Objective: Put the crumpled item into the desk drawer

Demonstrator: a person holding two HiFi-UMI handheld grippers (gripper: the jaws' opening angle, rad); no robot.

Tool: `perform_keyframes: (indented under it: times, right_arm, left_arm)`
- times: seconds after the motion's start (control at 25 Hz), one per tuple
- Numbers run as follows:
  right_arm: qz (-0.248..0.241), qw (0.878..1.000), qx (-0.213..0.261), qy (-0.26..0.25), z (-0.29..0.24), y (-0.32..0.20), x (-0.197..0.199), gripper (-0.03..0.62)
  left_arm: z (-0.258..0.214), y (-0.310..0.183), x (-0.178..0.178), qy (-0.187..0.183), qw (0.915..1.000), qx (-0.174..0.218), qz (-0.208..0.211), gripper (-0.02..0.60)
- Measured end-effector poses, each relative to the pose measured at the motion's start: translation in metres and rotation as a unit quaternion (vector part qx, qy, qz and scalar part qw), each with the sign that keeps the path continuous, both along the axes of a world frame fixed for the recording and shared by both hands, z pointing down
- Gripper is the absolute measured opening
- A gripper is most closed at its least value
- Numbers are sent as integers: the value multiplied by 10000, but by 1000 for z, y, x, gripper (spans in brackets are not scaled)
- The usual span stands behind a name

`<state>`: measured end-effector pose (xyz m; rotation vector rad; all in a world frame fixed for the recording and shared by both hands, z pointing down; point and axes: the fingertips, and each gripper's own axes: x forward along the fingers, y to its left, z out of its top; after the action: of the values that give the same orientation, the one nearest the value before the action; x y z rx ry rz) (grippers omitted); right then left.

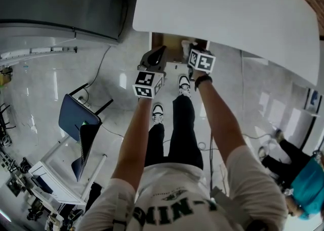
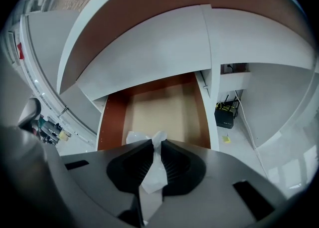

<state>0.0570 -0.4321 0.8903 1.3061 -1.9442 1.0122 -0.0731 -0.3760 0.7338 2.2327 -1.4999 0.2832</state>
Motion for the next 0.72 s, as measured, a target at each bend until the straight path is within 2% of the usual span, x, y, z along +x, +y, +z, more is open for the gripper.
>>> perform_keyframes:
  times: [0.4,0.44,0.52,0.56,0.72]
  right_arm:
    - [-260,9995,-86,186,21,-6,-13,31]
    - [-251,9995,-61,191,21,-6,-12,47]
    - [-177,9997,10,172,19,-9,-11,214]
    - [-124,9998,46,151,17,-10,-10,232]
    - [-69,9998,135,119,6,-4,-5,235]
  left_arm:
    - [8,-1,-11,-129,9999,-44,97,-2]
    - [7,0,-10,-134,9998,-40,111,-2]
    - [5,0,-12,-149,9998,-27,122,-2]
    - [5,1,-12,-156,9998,-30,119,-2]
    - [4,8,-14,-123,9999,-81,45,-2]
